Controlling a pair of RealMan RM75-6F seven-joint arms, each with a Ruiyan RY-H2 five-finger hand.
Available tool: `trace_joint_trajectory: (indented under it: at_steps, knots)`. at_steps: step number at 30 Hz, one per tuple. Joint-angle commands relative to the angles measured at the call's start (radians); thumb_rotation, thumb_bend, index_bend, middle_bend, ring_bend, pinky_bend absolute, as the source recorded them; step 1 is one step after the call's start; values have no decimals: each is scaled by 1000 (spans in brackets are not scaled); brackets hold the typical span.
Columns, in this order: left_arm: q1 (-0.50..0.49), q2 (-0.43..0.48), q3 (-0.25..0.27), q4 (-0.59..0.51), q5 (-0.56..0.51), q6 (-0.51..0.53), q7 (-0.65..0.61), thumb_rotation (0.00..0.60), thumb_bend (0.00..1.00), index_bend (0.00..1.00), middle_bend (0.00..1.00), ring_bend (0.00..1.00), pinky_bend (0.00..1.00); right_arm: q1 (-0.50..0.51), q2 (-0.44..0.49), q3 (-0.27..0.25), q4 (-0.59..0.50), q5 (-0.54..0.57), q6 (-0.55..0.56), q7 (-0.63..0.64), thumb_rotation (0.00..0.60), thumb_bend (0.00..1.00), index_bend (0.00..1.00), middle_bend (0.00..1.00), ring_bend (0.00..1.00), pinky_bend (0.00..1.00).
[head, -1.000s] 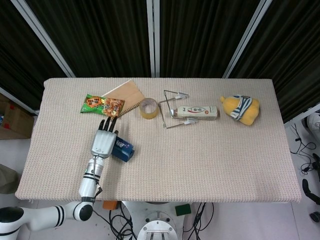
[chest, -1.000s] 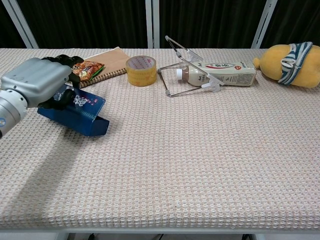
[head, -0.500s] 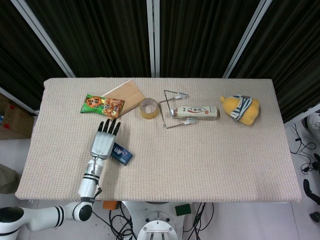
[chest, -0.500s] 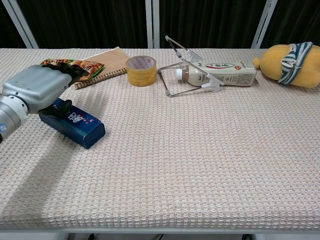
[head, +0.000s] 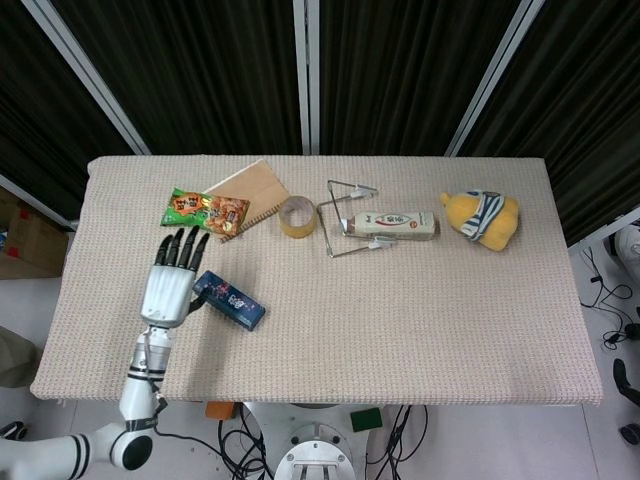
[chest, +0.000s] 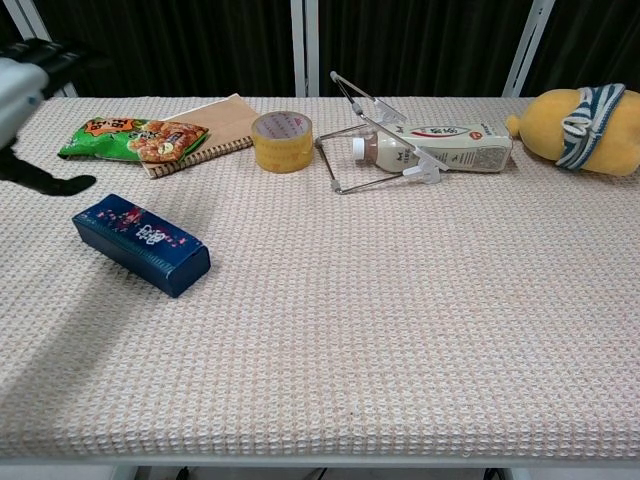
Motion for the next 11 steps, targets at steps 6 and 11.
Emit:
trace_joint_trajectory:
  at_steps: [6,11]
  knots:
    - [279,295,214,-24,125,180,-340,83,186,0,0,0,122,-10,-14,-12,42,-9,3,14,600,471,0,0,0,0]
    - [328,323,243,-2,155,181,-379,83,189,0,0,0,121,-9,-15,-16,35,-27,15,3,600,471,0,0,0,0]
